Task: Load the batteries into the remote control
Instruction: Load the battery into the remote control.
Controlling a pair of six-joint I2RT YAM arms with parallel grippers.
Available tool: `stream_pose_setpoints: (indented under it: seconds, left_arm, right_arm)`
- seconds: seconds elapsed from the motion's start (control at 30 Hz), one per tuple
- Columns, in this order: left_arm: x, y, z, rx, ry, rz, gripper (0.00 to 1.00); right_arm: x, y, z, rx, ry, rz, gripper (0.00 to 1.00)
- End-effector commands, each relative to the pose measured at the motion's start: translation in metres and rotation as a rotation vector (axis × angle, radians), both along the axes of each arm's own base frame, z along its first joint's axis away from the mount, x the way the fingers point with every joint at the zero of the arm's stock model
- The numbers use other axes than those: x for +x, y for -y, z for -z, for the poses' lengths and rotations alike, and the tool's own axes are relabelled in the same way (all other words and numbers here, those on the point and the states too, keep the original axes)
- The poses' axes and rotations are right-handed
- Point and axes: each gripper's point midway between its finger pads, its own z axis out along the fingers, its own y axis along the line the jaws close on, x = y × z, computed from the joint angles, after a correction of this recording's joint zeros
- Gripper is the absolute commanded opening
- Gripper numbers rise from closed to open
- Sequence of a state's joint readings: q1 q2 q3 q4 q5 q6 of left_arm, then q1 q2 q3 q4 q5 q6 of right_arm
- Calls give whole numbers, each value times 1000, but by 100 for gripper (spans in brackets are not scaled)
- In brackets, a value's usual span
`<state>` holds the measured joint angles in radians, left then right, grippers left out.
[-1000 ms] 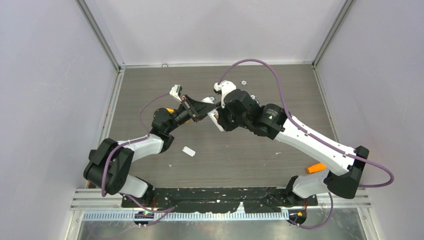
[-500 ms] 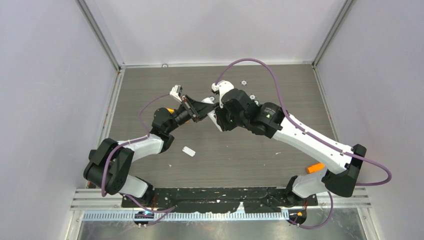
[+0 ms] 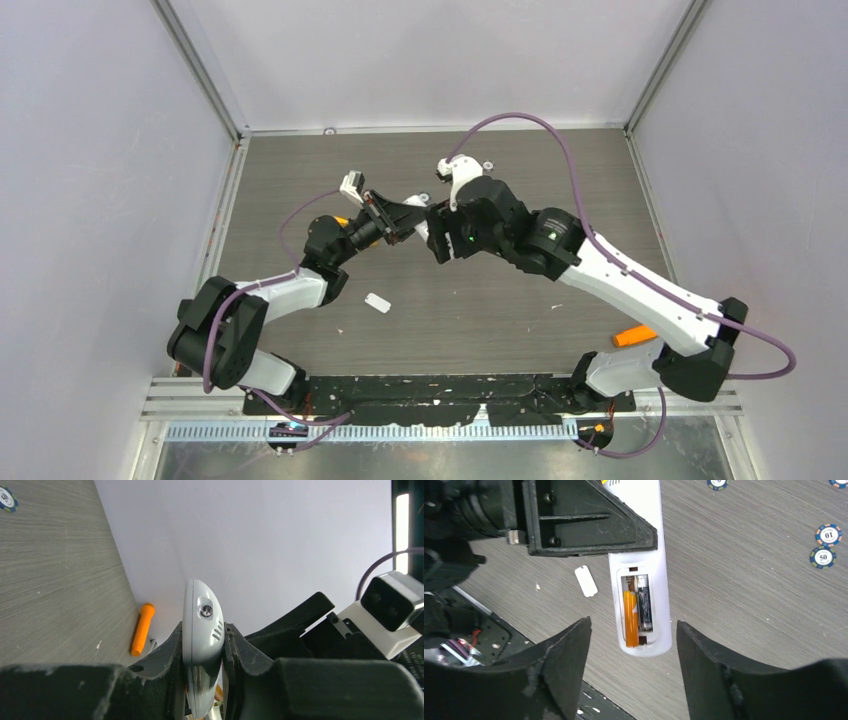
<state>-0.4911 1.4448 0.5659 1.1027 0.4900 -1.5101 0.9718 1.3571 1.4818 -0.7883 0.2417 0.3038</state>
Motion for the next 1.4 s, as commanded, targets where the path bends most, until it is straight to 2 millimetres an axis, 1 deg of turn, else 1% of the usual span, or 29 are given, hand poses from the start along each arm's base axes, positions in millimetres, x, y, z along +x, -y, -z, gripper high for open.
stream_pose_setpoints:
  seconds: [0.0, 0.03, 0.07, 0.1, 0.13, 0.17, 0.2, 0.23, 0.27, 0.37, 0.47, 0.63, 0.7, 0.73, 0.77, 0.87, 1.07, 1.17, 1.27, 1.37]
  left_arm:
    - [2, -4, -13, -100, -52, -10, 0]
    - [2, -5, -15, -123, -71, -9, 0]
    - [2, -6, -17, -146, -84, -11, 0]
    - [2, -8, -20, -169, -101, -13, 0]
    - [2, -10, -22, -186, -117, -17, 0]
    - [3, -11, -24, -206, -138, -23, 0]
    - [3, -13, -26, -224, -155, -27, 0]
    - [4, -16, -28, -246, -171, -39, 0]
    - [4, -19, -30, -270, -193, -46, 0]
    - [5, -27, -37, -357, -269, -74, 0]
    - [5, -30, -50, -406, -291, -73, 0]
    - [3, -25, -64, -395, -265, -59, 0]
    - [3, -24, -65, -386, -263, -58, 0]
    - [2, -24, -67, -387, -257, -58, 0]
    - [2, -24, -66, -385, -258, -58, 0]
    - [1, -23, -64, -381, -263, -53, 0]
    - [0, -23, -67, -388, -250, -47, 0]
    - [0, -23, -69, -394, -239, -45, 0]
    - [-2, -22, -71, -396, -234, -40, 0]
    - [-3, -23, -71, -400, -228, -39, 0]
  right_arm:
    - [1, 15, -44, 191, 70, 83, 73]
    - [0, 20, -46, 213, 70, 100, 74]
    - [0, 23, -45, 215, 68, 113, 76]
    - [0, 28, -50, 245, 72, 130, 78]
    - [0, 30, -48, 251, 66, 138, 80]
    - [-1, 32, -54, 288, 68, 149, 81]
    - [-2, 33, -52, 299, 63, 155, 82]
    - [-3, 35, -59, 337, 65, 162, 83]
    - [-3, 35, -58, 347, 62, 166, 84]
    - [-4, 39, -68, 391, 63, 186, 84]
    - [-3, 37, -74, 405, 63, 185, 84]
    - [-2, 33, -73, 413, 59, 182, 84]
    - [-2, 31, -69, 419, 49, 184, 84]
    - [-2, 29, -70, 435, 47, 185, 84]
    - [-2, 28, -68, 438, 42, 187, 84]
    - [-1, 23, -71, 487, 28, 193, 85]
    - [4, 16, -65, 522, -3, 209, 86]
    - [8, 15, -59, 525, -16, 221, 83]
    - [11, 11, -56, 531, -27, 212, 74]
    - [13, 8, -50, 519, -46, 207, 67]
